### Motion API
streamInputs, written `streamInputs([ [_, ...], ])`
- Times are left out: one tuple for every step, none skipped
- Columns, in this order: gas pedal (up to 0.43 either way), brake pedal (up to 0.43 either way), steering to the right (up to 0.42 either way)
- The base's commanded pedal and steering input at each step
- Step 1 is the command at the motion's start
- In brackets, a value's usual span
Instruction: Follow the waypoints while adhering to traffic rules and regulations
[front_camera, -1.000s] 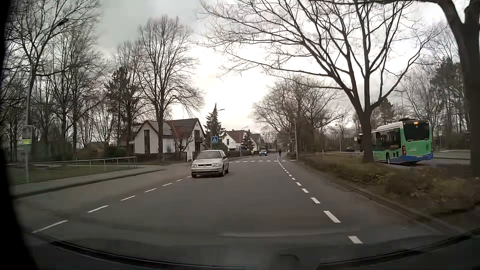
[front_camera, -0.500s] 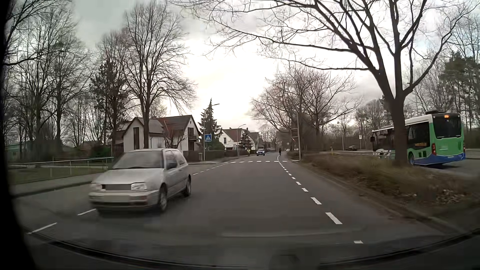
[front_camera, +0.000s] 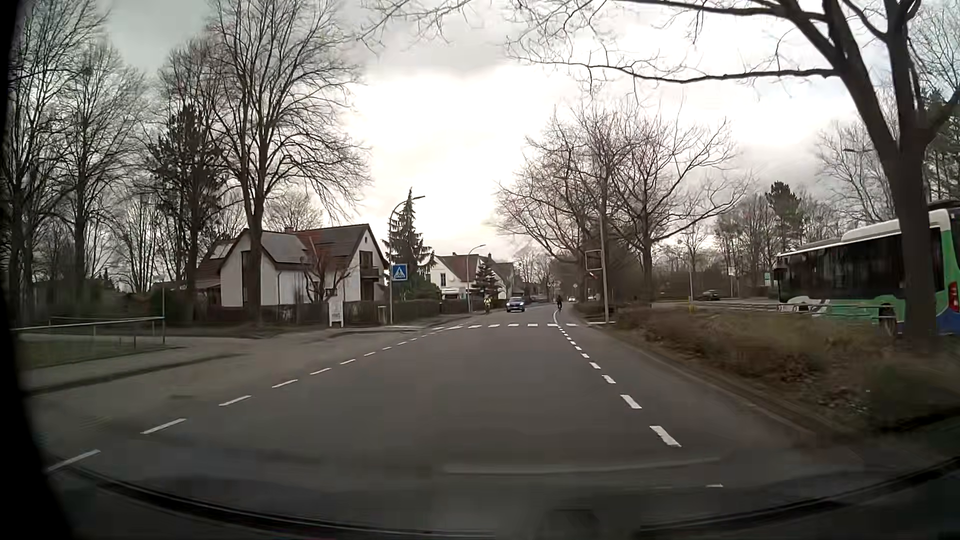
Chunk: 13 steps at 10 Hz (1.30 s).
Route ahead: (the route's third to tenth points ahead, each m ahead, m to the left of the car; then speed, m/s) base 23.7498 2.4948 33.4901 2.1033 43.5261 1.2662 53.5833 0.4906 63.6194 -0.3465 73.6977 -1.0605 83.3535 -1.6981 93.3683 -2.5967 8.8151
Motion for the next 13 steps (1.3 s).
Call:
streamInputs([
  [0.118,0.0,0.007],
  [0.118,0.0,0.008],
  [0.118,0.0,0.01],
  [0.118,0.0,0.01],
  [0.118,0.0,0.008],
  [0.087,0.0,0.008],
  [0.059,0.0,0.008],
  [0.059,0.0,0.008],
  [0.047,0.0,0.011],
  [0.047,0.0,0.015],
  [0.047,0.0,0.015],
  [0.059,0.0,0.016],
  [0.059,0.0,0.016],
])
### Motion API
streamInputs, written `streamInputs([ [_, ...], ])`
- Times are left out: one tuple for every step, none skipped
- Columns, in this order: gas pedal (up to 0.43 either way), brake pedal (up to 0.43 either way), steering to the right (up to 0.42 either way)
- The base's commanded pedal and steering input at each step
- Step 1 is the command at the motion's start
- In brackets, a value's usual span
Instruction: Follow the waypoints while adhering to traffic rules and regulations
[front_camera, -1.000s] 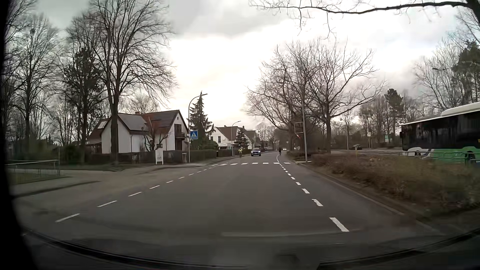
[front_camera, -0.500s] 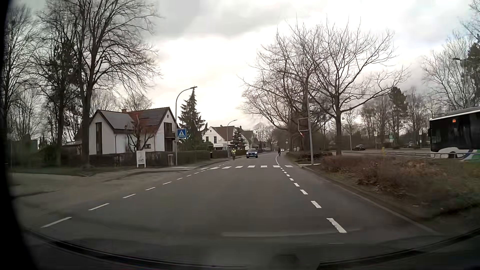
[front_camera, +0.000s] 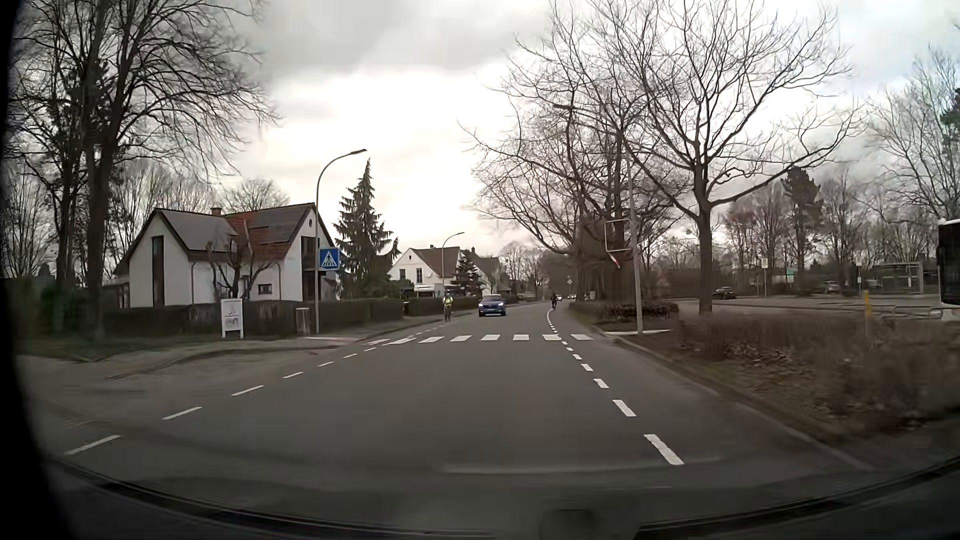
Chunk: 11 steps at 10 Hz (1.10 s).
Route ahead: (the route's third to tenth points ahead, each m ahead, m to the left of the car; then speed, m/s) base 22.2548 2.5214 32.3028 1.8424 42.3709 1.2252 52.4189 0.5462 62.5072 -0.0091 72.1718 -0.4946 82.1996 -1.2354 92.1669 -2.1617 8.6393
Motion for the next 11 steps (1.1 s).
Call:
streamInputs([
  [0.047,0.0,0.016],
  [0.059,0.0,0.016],
  [0.067,0.0,0.016],
  [0.079,0.0,0.016],
  [0.079,0.0,0.016],
  [0.087,0.0,0.016],
  [0.087,0.0,0.014],
  [0.087,0.0,0.01],
  [0.087,0.0,0.008],
  [0.087,0.0,0.006],
  [0.087,0.0,0.006],
])
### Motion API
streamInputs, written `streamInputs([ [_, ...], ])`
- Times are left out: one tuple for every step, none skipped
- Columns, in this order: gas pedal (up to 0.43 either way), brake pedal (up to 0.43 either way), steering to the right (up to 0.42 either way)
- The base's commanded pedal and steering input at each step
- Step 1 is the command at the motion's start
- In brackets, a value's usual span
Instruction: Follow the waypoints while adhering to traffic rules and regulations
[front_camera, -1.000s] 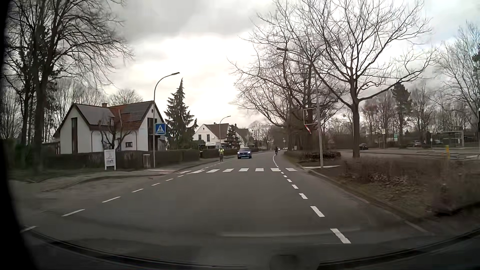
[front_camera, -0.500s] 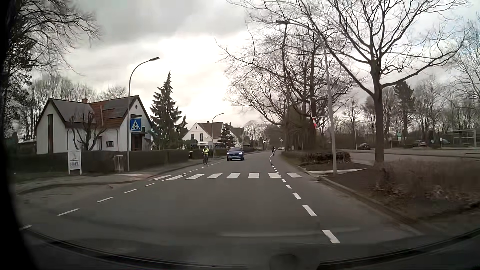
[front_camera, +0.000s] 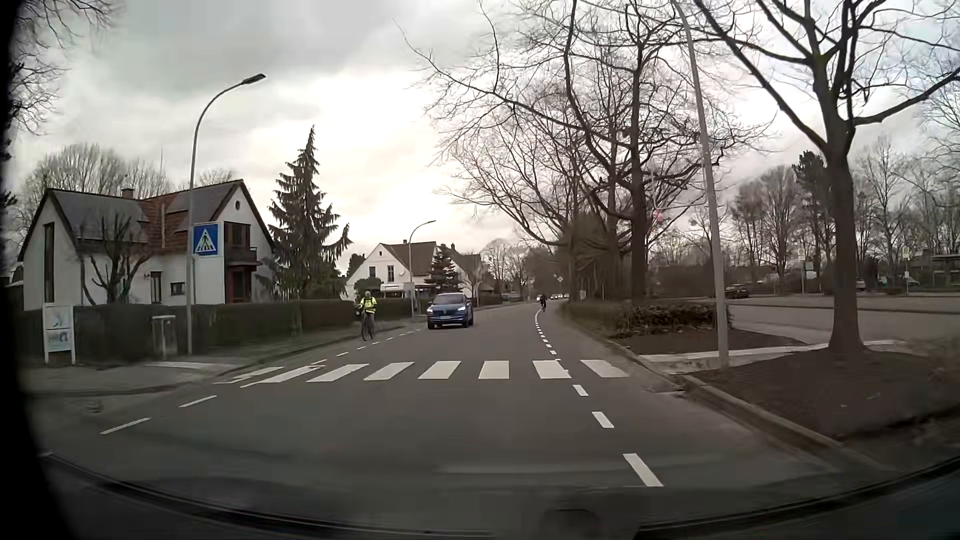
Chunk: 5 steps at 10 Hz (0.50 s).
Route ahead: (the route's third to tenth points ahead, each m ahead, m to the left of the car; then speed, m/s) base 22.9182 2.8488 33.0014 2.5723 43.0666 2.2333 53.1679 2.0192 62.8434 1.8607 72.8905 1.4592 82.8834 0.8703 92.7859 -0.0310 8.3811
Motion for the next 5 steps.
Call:
streamInputs([
  [0.087,0.0,0.006],
  [0.087,0.0,0.006],
  [0.087,0.0,0.006],
  [0.087,0.0,0.006],
  [0.087,0.0,0.006],
])
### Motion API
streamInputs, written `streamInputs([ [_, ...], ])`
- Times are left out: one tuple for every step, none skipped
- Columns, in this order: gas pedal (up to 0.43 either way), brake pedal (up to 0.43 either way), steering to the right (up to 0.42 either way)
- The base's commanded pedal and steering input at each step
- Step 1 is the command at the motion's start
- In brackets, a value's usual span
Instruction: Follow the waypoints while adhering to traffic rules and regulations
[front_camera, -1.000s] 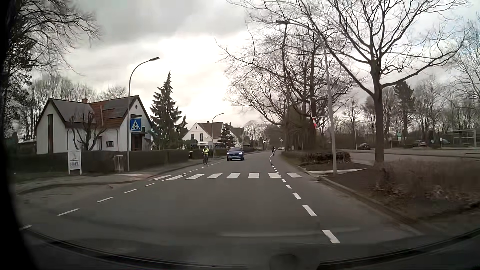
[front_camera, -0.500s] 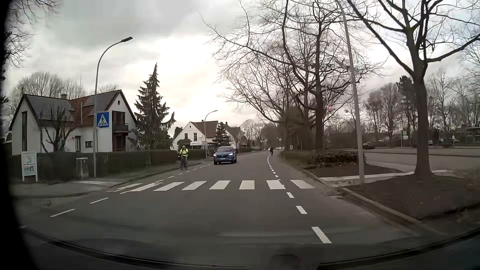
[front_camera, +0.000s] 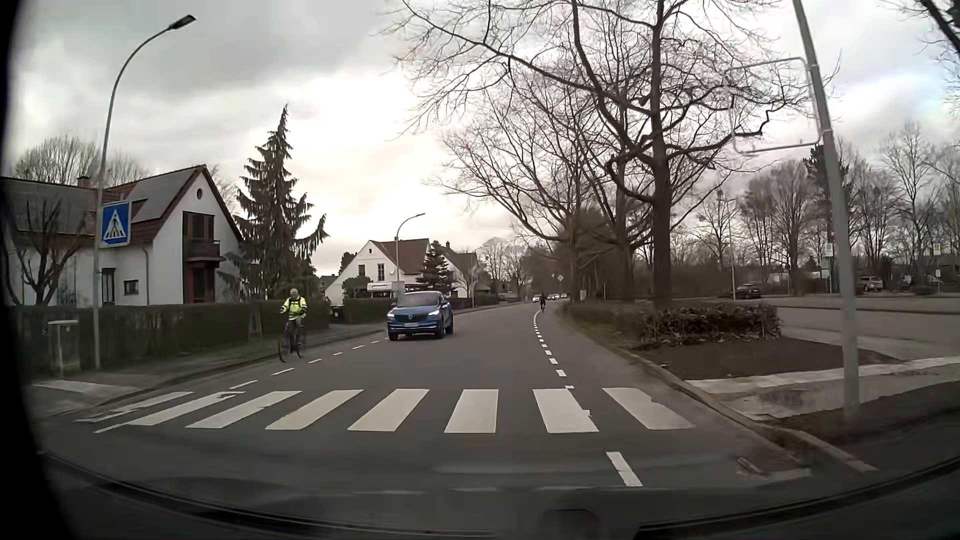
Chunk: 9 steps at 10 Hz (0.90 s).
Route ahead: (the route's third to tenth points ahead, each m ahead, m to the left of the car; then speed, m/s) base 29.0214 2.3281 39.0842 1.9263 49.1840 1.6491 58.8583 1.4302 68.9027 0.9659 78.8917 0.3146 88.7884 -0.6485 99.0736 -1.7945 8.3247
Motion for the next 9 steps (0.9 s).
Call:
streamInputs([
  [0.087,0.0,0.006],
  [0.098,0.0,0.005],
  [0.098,0.0,0.002],
  [0.118,0.0,-0.001],
  [0.13,0.0,-0.006],
  [0.138,0.0,-0.01],
  [0.15,0.0,-0.01],
  [0.15,0.0,-0.01],
  [0.15,0.0,-0.01],
])
